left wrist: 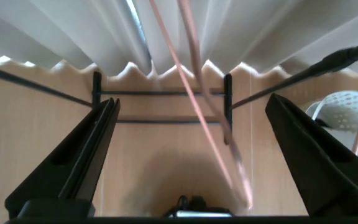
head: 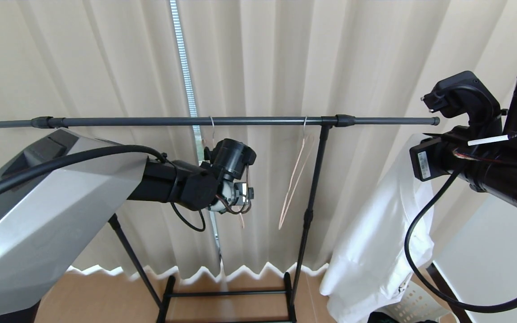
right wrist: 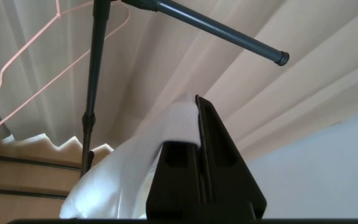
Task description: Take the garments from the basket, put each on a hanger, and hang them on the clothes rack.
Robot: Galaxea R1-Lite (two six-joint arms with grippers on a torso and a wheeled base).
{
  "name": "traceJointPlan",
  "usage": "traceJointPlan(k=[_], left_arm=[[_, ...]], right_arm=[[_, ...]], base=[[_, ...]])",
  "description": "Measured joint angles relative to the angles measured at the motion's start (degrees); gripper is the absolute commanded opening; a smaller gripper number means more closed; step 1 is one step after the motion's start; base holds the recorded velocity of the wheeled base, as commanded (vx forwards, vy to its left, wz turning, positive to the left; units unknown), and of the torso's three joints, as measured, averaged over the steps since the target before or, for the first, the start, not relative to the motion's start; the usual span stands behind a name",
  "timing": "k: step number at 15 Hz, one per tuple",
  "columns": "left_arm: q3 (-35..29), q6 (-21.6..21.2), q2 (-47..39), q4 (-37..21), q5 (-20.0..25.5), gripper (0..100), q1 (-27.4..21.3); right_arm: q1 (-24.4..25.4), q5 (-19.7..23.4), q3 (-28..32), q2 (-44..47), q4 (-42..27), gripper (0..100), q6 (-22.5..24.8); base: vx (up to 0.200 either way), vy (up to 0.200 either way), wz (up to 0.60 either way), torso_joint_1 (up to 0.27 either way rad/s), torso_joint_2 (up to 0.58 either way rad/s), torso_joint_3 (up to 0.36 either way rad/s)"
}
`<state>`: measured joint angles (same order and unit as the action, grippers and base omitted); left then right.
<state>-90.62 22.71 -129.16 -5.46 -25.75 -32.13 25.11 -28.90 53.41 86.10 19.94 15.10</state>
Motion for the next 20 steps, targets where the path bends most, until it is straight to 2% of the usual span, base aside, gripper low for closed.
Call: traceJointPlan(k=[11, 12, 20], left_arm=[[-9.26, -0.22, -5.29, 0.57, 0.02, 100, 2.07], [-9.64, -0.2, -5.74, 0.57, 0.02, 0, 2.4], [-9.46, -0.16, -6.42, 0.56, 0.11, 0, 2.23]], right_arm=[[0.02, 0.01, -0.21, -0.02, 0.0, 0, 0.0], [0.02, 0.0, -0.27, -0.02, -0.05, 0, 0.02], [0.1, 0.0, -0.32, 0.11, -0.02, 0, 0.05]], base=[[0.0, 0.0, 0.0, 0.0, 0.0, 0.0], [0.0, 0.0, 0.0, 0.0, 0.0, 0.0], [0.0, 0.0, 0.0, 0.0, 0.0, 0.0]])
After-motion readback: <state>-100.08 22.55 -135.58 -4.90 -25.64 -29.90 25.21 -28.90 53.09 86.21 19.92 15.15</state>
